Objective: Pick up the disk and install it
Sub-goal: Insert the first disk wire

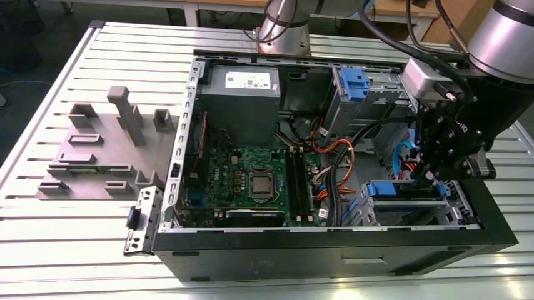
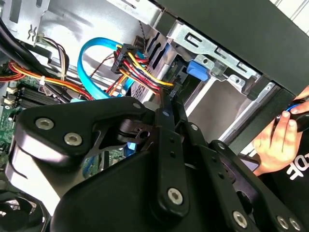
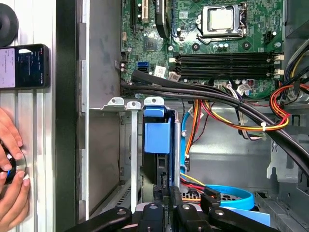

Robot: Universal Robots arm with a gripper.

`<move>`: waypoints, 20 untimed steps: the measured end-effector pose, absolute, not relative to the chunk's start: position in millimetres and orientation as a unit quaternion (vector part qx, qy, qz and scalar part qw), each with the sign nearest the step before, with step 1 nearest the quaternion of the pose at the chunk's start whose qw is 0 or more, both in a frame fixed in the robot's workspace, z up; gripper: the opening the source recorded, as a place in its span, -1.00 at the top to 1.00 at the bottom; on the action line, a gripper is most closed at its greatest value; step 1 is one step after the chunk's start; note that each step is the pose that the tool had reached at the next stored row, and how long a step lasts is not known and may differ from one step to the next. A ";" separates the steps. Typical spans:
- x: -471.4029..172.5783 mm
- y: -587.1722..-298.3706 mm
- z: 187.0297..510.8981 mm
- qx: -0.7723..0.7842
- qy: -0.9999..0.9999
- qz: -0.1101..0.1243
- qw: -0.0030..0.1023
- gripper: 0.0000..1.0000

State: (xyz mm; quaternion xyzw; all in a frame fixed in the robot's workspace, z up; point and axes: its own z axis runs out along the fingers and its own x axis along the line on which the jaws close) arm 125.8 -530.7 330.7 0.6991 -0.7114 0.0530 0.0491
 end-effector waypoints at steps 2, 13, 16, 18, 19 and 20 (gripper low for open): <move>125.9 -530.7 330.1 0.698 -0.712 0.053 0.049 0.67; 126.1 -530.7 322.9 0.696 -0.714 0.053 0.050 0.67; 126.0 -530.7 322.9 0.696 -0.714 0.053 0.049 0.67; 126.0 -530.6 325.2 0.696 -0.714 0.051 0.048 0.67; 125.9 -530.7 327.5 0.696 -0.715 0.050 0.048 0.67; 126.0 -530.7 331.1 0.696 -0.714 0.050 0.048 0.65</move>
